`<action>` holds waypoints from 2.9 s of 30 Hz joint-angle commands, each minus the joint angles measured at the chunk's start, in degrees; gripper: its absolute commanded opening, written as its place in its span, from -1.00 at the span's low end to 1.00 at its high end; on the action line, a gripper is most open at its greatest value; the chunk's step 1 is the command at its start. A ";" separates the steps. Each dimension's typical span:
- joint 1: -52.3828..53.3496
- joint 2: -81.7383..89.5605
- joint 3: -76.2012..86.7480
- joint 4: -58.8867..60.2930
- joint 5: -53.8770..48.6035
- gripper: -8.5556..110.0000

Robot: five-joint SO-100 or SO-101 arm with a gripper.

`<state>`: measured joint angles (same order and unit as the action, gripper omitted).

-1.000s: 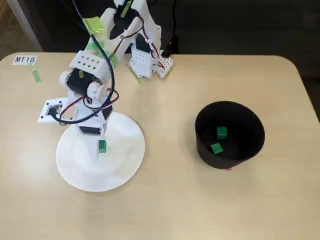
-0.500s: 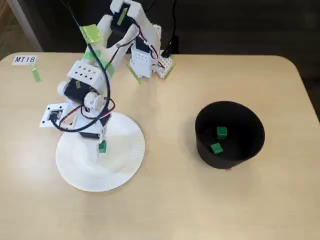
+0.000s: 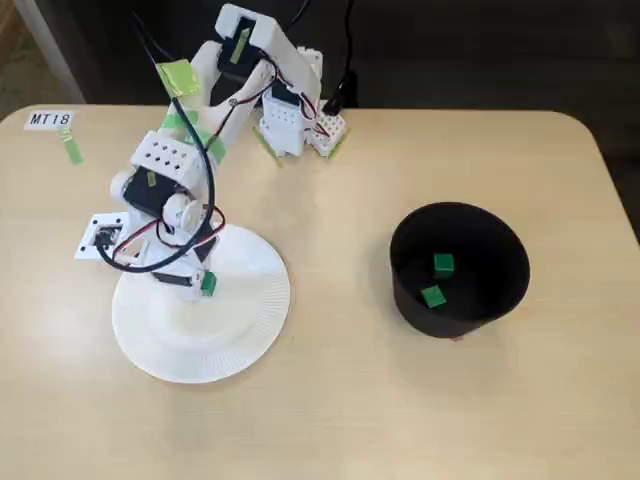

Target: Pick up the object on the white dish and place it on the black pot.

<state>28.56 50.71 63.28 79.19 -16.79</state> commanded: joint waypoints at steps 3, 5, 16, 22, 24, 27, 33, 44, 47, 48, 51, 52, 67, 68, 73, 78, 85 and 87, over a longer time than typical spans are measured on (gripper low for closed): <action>-1.23 1.49 -14.68 8.17 0.79 -0.86; -2.46 1.49 -21.88 11.78 2.46 -0.86; -20.48 14.33 -35.07 17.67 13.18 -0.86; -35.95 18.19 -34.10 17.67 16.61 -0.86; -40.87 18.54 -33.57 17.67 17.40 -0.86; -47.81 18.46 -32.26 17.67 18.37 -0.86; -57.92 13.71 -31.03 17.67 20.13 -0.86; -62.31 -2.64 -34.63 17.49 21.80 -0.86; -61.96 -5.98 -35.86 17.49 21.71 -0.86; -61.79 -6.59 -36.12 17.49 21.62 -0.86; -61.61 -7.47 -36.12 17.49 21.62 -0.86; -61.52 -7.56 -36.12 17.49 21.80 -0.86; -61.61 -4.57 -36.39 17.67 20.39 -0.32; -61.44 -3.87 -36.39 17.67 20.57 -0.40; -59.94 4.31 -35.77 17.75 21.36 -0.86; -57.22 19.25 -36.39 17.40 20.04 -0.86; -45.53 42.45 -36.47 16.70 18.98 -0.86; -40.17 47.72 -36.47 16.61 18.81 -0.86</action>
<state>-17.40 91.49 29.00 96.68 2.72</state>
